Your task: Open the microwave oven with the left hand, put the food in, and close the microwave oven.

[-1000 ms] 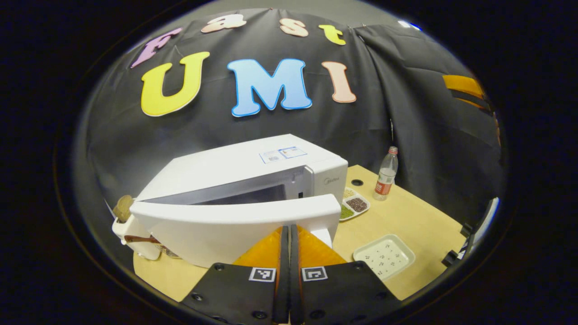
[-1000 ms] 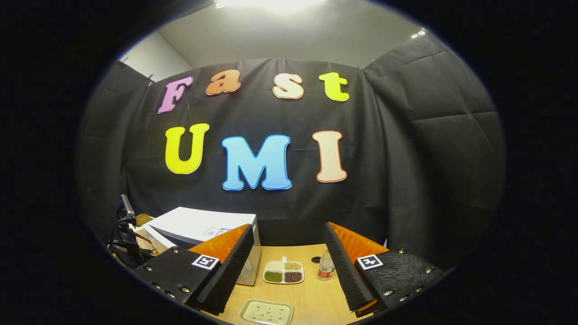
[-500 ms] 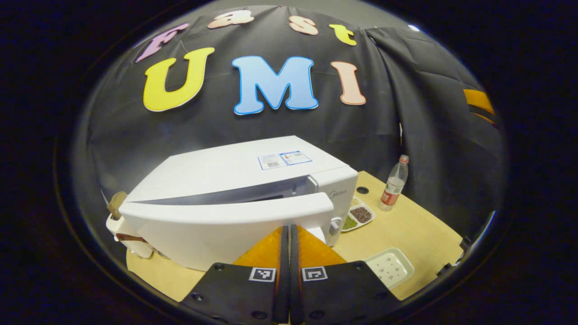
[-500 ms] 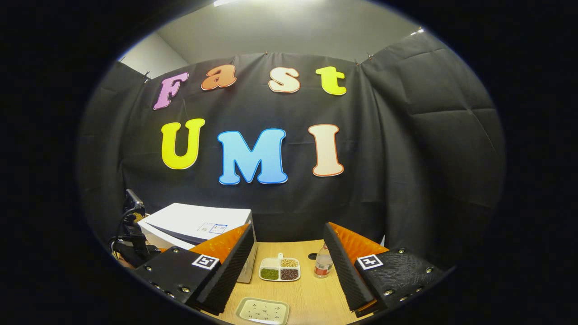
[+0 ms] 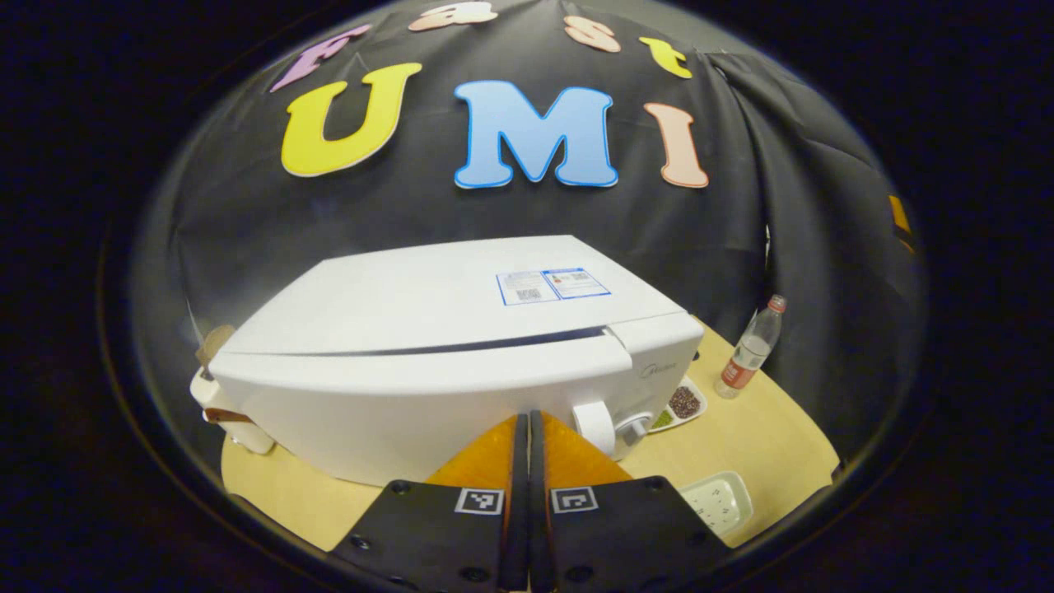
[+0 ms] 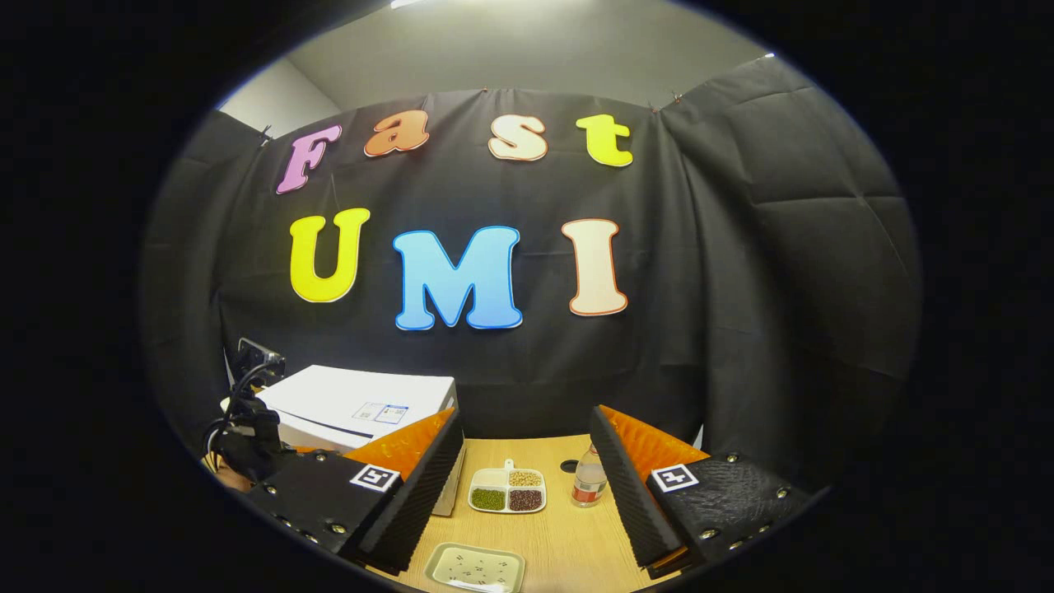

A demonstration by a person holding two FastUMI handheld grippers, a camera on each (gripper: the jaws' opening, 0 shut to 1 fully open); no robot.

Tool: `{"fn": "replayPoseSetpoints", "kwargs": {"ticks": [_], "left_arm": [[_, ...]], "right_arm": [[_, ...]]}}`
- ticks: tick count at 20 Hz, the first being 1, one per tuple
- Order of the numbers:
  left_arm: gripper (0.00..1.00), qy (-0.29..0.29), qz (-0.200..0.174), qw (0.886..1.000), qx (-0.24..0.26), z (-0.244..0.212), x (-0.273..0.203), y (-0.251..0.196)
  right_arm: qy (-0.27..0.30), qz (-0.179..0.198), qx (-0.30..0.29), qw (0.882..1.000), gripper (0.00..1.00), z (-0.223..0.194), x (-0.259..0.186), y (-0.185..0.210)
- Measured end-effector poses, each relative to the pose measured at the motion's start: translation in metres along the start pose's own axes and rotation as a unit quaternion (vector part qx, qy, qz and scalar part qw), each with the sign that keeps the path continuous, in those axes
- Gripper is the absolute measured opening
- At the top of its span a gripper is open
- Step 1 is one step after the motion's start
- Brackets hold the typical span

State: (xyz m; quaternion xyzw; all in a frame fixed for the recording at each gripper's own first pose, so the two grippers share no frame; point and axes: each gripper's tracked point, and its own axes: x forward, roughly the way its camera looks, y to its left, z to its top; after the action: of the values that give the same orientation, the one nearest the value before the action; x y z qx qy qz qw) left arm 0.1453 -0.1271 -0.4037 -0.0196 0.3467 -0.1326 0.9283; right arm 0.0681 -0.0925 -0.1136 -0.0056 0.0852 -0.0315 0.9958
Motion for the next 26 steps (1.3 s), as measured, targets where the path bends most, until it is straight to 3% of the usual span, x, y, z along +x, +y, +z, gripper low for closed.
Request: {"fn": "replayPoseSetpoints", "kwargs": {"ticks": [7,9,13,17,21,25,26], "left_arm": [[0.07,-0.027,-0.012,0.999,0.022,0.011,0.005,-0.005],[0.07,-0.019,-0.029,0.999,0.008,0.007,0.012,-0.013],[0.07,-0.025,-0.026,0.999,0.024,0.007,0.013,-0.012],[0.06,-0.067,-0.001,0.997,0.031,0.035,-0.007,0.005],[0.07,-0.15,0.043,0.988,0.014,0.101,-0.069,0.049],[0.09,-0.258,0.083,0.963,0.008,0.186,-0.176,0.085],[0.3,-0.277,0.086,0.957,0.007,0.195,-0.204,0.085]], "right_arm": [[0.003,-0.002,-0.002,1.0,0.95,-0.001,0.007,0.004],[0.004,0.0,-0.004,1.0,0.95,-0.001,0.009,0.007],[-0.005,-0.001,-0.008,1.0,0.95,0.004,0.003,0.009],[-0.006,0.0,-0.003,1.0,0.95,0.005,-0.002,0.013],[-0.019,0.011,0.001,1.0,0.95,0.017,-0.009,0.028],[-0.037,0.022,-0.006,0.999,0.95,0.037,-0.016,0.049],[-0.043,0.025,-0.003,0.999,0.95,0.046,-0.018,0.055]]}}
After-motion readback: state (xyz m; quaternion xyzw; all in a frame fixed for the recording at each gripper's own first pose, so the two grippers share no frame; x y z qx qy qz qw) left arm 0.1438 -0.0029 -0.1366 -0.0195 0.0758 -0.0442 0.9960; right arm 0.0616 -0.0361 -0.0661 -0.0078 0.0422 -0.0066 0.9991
